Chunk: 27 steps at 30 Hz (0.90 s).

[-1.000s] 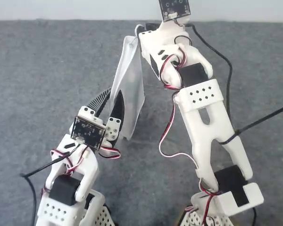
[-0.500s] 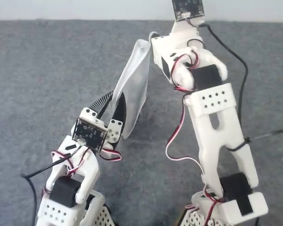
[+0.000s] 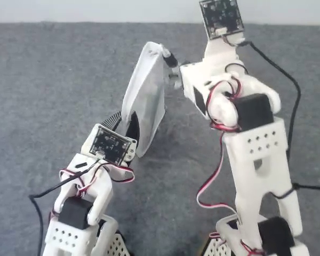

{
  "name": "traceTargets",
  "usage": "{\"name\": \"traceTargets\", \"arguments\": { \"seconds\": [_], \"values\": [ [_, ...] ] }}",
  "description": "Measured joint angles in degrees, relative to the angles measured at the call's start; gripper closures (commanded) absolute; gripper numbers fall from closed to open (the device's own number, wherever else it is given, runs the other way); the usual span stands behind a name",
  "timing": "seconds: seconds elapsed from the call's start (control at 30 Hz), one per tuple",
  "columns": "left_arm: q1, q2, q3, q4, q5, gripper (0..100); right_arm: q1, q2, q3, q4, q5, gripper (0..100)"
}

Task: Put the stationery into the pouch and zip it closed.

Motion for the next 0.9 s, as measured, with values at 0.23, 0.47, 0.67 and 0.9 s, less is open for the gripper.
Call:
{"name": "traceTargets", "arguments": {
  "seconds": [0.23,0.47,0.67,0.9],
  "values": [
    [-4.9,0.1,-1.0,0.0,-2.5,99,-0.1,-6.3,0.0,6.3,0.0,83.6],
    [-8.5,0.1,-6.0,0.1,-7.7,99,-0.2,-11.3,1.8,11.8,0.0,83.6],
    [-8.2,-0.6,-4.0,0.0,-7.9,89,-0.1,-14.7,12.1,10.5,0.0,83.6],
    [-5.3,-0.3,-1.3,1.2,2.6,73,-0.2,-24.0,25.1,4.0,0.0,83.4]
  ]
}}
